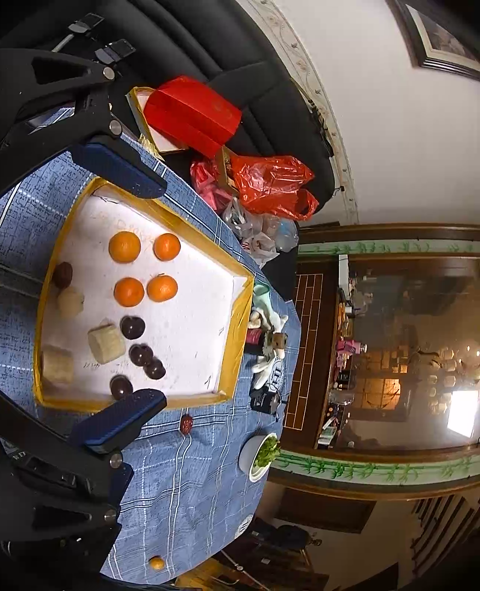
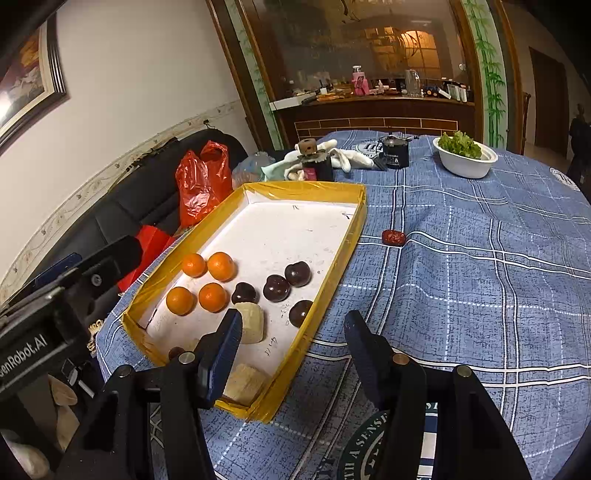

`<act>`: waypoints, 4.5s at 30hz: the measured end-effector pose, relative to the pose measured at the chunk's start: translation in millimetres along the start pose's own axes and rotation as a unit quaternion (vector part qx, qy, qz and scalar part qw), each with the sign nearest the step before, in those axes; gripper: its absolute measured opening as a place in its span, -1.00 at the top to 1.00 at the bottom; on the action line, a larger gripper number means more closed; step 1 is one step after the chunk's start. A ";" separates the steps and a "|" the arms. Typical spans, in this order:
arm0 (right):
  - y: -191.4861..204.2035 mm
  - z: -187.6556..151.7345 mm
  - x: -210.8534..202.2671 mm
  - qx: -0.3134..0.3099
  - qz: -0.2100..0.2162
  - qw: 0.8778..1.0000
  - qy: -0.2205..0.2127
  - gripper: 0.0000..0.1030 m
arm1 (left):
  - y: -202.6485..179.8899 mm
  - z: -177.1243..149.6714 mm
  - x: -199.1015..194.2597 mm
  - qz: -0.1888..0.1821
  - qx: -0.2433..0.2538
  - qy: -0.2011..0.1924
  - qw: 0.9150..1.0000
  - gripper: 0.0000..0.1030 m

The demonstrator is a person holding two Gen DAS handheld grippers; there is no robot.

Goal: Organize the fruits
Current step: 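Lift both open tools away from the tray, then grasp another red date with the left tool while the right tool grasps a small orange, then carry the date and orange over the tray and open both tools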

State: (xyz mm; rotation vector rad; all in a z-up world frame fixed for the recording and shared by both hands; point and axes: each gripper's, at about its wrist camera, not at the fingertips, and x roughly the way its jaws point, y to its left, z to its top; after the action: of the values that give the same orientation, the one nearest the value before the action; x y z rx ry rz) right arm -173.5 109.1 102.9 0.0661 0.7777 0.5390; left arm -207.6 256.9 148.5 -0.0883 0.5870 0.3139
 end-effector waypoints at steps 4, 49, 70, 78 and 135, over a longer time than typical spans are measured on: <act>-1.7 -1.1 -0.1 0.004 0.001 1.000 0.001 -0.25 | -4.1 -1.6 -2.1 0.000 0.007 0.000 1.000 -0.99; -142.9 1.6 -35.1 0.108 -0.079 0.991 -0.011 -0.26 | -47.3 -5.6 21.9 -0.056 0.037 0.047 0.997 -1.00; -380.1 -1.8 -59.5 0.238 -0.264 0.935 0.008 0.31 | -117.7 7.5 77.3 -0.156 0.081 0.100 0.979 -0.99; -381.0 -5.3 -78.7 0.244 -0.240 0.939 -0.022 0.30 | -180.0 34.0 162.2 -0.179 0.143 0.172 0.958 -0.25; -3.0 43.6 111.3 0.046 0.123 0.983 0.129 0.24 | 79.2 5.2 119.1 -0.085 -0.103 0.099 0.986 -0.09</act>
State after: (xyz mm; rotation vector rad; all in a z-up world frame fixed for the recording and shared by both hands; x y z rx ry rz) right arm -77.3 166.6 61.1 0.1838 1.0549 0.7561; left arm -136.2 364.5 87.0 -0.3705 0.7382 0.2003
